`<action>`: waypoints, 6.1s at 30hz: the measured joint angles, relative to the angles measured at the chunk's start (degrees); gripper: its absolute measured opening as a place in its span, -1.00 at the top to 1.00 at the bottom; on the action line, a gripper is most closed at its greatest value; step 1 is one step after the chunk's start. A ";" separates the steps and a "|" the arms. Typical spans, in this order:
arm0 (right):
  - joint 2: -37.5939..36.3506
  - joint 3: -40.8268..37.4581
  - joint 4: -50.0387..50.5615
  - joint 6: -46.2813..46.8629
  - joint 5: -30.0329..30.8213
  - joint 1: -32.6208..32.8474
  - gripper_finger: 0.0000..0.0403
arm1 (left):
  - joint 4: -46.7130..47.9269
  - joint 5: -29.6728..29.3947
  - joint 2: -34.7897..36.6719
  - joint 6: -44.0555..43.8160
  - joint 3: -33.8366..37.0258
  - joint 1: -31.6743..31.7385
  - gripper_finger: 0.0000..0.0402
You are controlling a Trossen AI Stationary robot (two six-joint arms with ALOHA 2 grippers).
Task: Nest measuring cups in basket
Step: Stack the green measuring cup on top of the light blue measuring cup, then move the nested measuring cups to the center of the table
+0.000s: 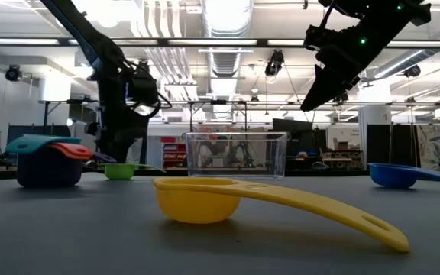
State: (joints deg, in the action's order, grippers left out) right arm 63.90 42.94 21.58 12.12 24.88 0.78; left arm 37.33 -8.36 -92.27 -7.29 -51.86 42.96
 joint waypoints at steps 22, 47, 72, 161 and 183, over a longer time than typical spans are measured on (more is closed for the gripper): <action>0.00 0.00 0.00 0.24 0.02 0.00 0.04 | 15.43 18.07 27.60 22.89 0.02 -0.15 0.99; 0.00 0.00 -4.09 1.44 0.07 0.00 0.04 | 21.92 15.13 39.07 18.79 7.96 -28.79 1.00; 0.00 0.00 -4.02 1.32 -1.30 0.11 0.04 | 28.29 13.18 30.52 17.20 5.66 -31.49 0.29; 0.07 -0.11 -11.99 -5.33 -5.38 0.09 0.04 | -3.77 -2.68 -14.43 20.22 -20.27 -44.44 -0.01; 0.67 -0.05 -17.89 -4.38 -8.01 0.09 -0.08 | -33.69 -3.74 26.62 2.78 16.08 -43.60 -0.07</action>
State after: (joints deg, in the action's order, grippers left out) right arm 64.57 42.89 3.69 7.74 16.88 0.86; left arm 3.65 -12.10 -65.65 -4.51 -35.78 -0.64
